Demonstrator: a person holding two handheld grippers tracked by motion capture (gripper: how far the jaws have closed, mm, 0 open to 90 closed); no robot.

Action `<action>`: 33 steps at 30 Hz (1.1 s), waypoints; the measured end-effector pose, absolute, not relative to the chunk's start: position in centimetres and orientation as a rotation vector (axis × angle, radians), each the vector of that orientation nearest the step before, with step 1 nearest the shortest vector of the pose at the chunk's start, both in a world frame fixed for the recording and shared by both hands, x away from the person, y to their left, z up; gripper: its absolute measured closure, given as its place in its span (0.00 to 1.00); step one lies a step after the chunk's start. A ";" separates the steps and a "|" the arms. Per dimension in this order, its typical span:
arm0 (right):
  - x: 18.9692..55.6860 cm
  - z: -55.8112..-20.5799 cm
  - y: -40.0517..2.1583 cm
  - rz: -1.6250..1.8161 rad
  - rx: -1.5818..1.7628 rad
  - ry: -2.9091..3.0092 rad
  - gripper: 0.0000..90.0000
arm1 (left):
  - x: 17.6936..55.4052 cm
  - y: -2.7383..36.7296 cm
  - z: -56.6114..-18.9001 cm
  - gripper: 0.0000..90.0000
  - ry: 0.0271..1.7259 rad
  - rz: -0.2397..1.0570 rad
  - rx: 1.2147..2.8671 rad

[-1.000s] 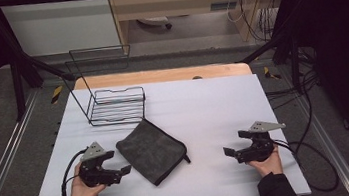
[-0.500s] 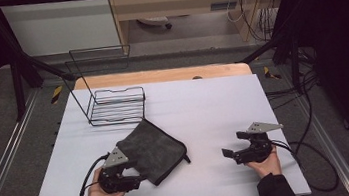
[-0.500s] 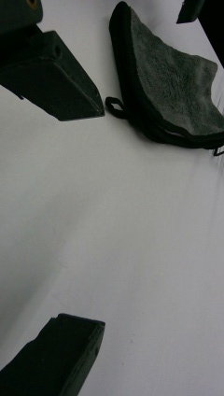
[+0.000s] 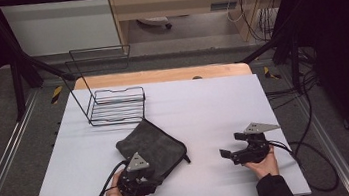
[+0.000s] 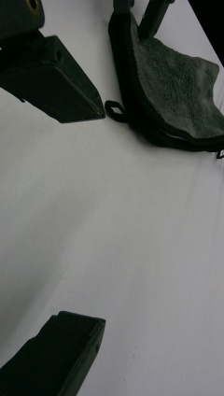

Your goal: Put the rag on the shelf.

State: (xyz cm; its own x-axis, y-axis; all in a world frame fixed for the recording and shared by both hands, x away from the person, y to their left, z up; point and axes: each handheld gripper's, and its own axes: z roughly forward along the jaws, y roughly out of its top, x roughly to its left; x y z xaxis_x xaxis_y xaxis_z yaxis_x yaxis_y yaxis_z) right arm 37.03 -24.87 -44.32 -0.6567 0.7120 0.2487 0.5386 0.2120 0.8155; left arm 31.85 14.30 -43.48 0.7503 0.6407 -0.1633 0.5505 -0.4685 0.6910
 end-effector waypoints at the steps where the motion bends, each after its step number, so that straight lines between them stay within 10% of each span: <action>1: 37.1 -44.3 -24.8 1.419 1.195 2.303 0.03 | 31.9 14.2 -43.6 0.61 0.895 0.154 2.185; 18: 36.8 -44.1 -19.0 1.407 1.079 2.424 0.25 | 32.5 14.0 -43.8 0.85 0.951 0.152 2.222; 33: 37.3 -45.6 -12.7 1.304 1.006 2.539 0.81 | 32.7 14.6 -43.5 0.89 0.939 0.116 2.215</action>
State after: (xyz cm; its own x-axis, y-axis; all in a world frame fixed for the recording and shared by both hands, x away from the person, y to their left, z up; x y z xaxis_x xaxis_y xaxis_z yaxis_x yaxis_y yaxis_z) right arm 37.30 -12.73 -45.60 -0.7731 0.6055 0.1888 0.5063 0.4098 0.7588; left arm 32.70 14.61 -43.54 0.7313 0.6568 -0.1839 0.5925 -0.4783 0.6482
